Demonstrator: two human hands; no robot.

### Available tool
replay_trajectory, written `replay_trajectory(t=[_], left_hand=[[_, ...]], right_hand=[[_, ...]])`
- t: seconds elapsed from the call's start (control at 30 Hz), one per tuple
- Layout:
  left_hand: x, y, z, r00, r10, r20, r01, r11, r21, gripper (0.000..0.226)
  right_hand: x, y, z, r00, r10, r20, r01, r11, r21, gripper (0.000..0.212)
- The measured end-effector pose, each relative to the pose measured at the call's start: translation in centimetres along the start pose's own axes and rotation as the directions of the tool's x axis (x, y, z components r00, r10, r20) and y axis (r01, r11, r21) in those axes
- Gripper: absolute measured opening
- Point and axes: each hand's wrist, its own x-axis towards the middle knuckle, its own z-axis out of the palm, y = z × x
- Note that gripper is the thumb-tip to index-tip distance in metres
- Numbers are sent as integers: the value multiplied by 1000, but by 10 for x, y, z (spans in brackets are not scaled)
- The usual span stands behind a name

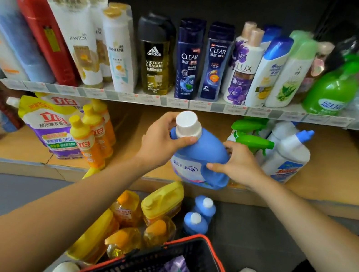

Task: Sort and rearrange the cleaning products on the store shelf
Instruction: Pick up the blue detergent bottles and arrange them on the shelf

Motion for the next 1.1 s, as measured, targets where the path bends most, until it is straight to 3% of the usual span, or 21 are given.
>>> replay_trajectory(t=[0.2,0.37,0.5,0.63,0.77,0.97,1.1], left_hand=[[33,-12,11,992,130,-7,-130,991,15,36],[44,-11,30,978,185,99,-187,982,14,41],[26,-43,32,991,88,97,-91,995,28,36],[4,-79,27,991,-16,133,5,996,85,33],[-20,-116,26,962,-161,221,120,975,187,33],[-45,-161,31,904,-266,334,110,902,418,34],[-62,-184,38,894,-248,374,81,909,409,40]], right_hand=[[43,22,36,999,19,-46,-17,999,44,41],[62,43,49,970,168,-178,-136,975,176,44],[66,50,56,976,171,-138,-145,972,183,46],[68,54,56,976,175,-126,-166,983,79,50],[68,51,62,961,191,-201,-196,981,-5,56],[76,49,75,940,202,-275,-187,979,79,58],[93,49,81,920,220,-323,-195,975,109,56]])
